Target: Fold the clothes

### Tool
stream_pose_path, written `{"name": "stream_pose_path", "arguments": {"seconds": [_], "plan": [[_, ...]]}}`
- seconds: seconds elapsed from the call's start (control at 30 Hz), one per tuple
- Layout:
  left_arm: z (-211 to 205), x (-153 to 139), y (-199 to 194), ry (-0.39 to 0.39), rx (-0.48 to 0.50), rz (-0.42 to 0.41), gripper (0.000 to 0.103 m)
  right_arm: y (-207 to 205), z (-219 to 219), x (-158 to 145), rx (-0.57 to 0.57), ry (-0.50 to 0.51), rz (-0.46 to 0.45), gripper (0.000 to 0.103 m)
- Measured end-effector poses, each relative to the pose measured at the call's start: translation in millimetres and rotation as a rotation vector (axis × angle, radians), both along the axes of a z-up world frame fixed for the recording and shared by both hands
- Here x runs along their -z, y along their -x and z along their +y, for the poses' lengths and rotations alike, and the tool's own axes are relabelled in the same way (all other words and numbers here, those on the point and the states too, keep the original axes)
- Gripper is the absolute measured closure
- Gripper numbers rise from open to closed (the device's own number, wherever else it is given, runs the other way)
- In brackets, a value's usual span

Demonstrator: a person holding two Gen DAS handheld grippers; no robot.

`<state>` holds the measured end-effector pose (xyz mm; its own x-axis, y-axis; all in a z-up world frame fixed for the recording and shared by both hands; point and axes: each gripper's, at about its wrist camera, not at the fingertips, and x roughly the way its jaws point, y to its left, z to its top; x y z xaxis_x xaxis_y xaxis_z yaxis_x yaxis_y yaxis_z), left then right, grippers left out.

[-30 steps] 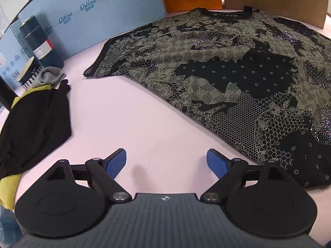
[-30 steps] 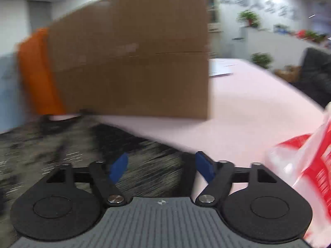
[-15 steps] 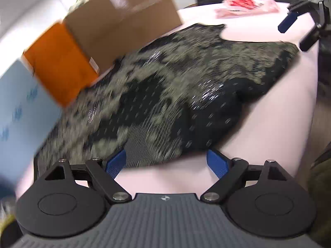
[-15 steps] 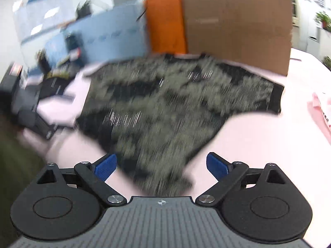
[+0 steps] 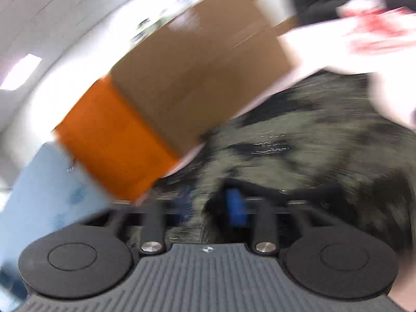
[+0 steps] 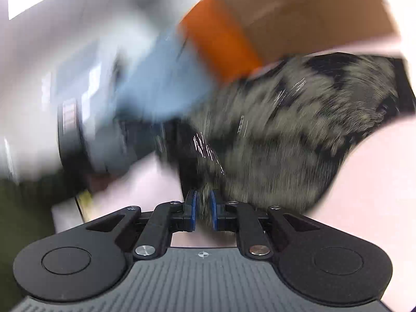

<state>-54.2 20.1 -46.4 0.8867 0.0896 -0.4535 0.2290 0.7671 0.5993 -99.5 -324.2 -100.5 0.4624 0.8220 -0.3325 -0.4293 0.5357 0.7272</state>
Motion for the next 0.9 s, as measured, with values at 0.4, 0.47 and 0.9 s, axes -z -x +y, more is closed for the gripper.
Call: {"name": "stream_pose_path", "arguments": {"seconds": [0.4,0.47,0.9], "plan": [[111,2,29,0.293,-0.269,0.142,0.025,-2,50,-9,-0.108,0.333,-0.157,0.048],[114,12,46,0.335,-0.254,0.175,0.025,7,73,2,-0.172,0.411,-0.178,0.047],[12,58,43,0.176,0.088,0.213,0.028,-11,86,36,0.010,0.231,0.019,0.047]]}}
